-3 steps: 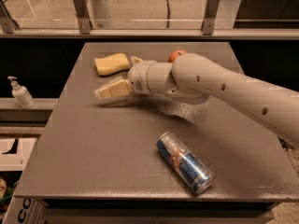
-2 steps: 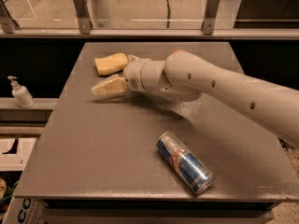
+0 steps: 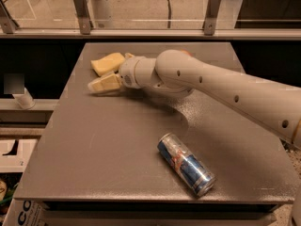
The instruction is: Pick sponge
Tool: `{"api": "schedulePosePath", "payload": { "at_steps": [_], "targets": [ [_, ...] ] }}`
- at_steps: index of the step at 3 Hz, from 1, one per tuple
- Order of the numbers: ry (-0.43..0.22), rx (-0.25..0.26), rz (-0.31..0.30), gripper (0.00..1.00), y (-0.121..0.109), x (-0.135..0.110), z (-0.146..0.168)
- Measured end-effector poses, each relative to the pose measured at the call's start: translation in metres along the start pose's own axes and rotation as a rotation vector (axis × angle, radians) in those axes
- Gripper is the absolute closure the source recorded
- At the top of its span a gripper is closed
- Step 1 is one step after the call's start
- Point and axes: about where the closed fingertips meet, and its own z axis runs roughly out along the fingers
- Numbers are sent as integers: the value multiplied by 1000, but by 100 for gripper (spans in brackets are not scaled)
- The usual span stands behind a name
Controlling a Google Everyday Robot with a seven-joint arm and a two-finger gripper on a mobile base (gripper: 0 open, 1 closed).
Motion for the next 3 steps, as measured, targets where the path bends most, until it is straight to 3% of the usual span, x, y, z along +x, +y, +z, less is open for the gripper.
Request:
{"api": "schedulePosePath", "payload": {
  "at_steps": [1,2,3],
  "targets": [
    [13,20,7,0,-11,3,8],
    [21,42,18,17,-20,5,13],
    [12,57,22,41,-25,3,15]
  ]
}}
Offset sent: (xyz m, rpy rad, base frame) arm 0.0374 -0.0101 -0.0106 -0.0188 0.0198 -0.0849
